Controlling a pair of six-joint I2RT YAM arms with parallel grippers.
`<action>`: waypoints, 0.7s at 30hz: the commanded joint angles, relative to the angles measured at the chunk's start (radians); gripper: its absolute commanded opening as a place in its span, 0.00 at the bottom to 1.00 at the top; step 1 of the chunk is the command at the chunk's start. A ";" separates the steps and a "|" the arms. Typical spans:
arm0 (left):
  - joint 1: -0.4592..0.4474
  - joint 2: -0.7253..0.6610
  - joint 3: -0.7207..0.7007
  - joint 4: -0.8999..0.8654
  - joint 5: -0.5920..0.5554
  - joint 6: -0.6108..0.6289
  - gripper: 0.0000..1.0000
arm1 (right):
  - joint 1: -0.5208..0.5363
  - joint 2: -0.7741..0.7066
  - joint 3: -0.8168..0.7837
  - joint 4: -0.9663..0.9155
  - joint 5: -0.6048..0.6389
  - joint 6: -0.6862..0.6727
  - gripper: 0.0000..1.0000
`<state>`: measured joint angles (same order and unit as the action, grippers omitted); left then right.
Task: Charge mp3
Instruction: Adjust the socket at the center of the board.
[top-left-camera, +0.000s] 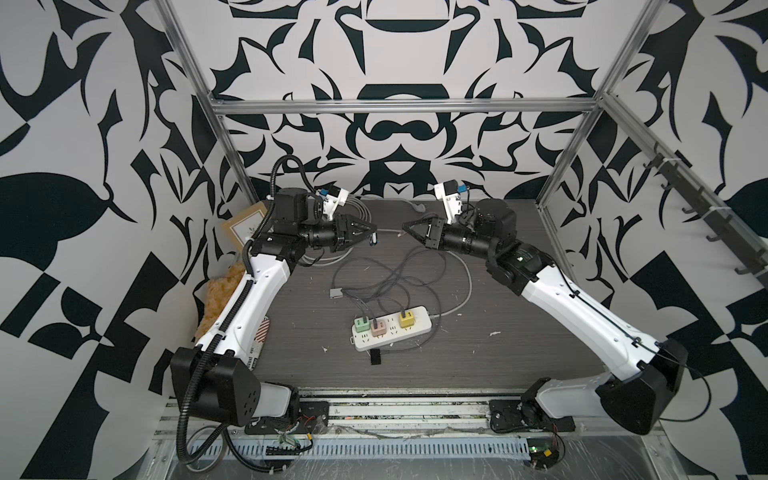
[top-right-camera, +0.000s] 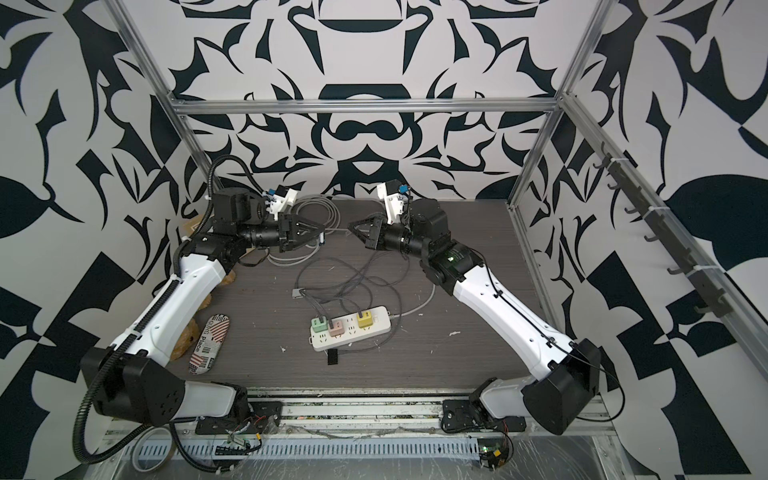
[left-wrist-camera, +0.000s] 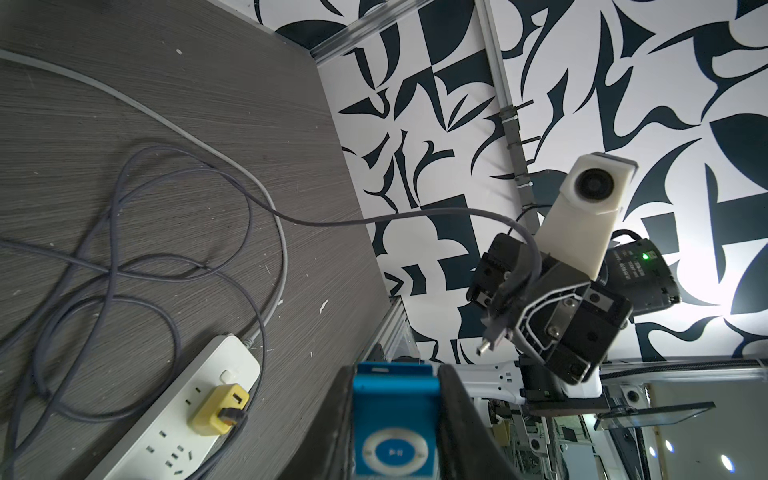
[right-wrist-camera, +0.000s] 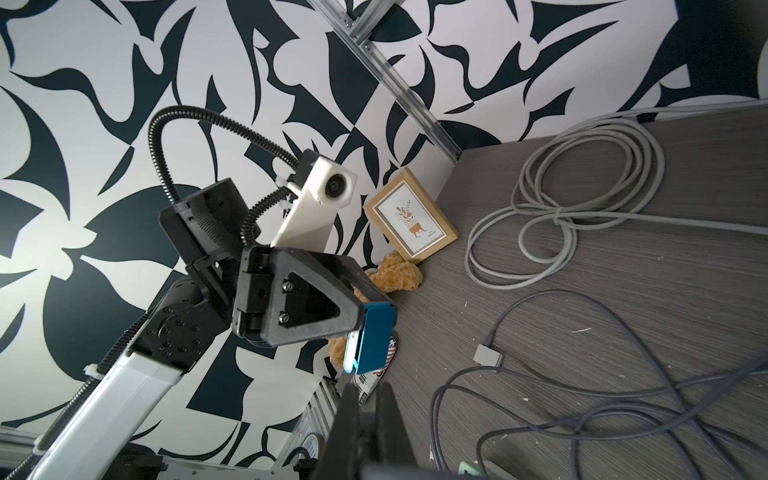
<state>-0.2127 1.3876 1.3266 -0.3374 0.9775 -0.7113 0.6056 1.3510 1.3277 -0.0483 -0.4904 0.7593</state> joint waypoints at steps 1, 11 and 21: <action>-0.004 0.017 0.075 -0.173 -0.070 0.126 0.02 | -0.006 -0.030 0.025 0.020 0.055 -0.012 0.00; -0.343 0.085 0.245 -0.754 -0.407 0.854 0.08 | -0.239 -0.149 -0.094 -0.296 0.026 -0.010 0.00; -0.744 0.243 0.103 -0.665 -0.449 1.080 0.05 | -0.372 -0.191 -0.096 -0.497 -0.017 -0.049 0.00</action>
<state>-0.9180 1.6012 1.4754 -0.9962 0.5594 0.2642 0.2474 1.2098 1.2247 -0.4992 -0.4858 0.7399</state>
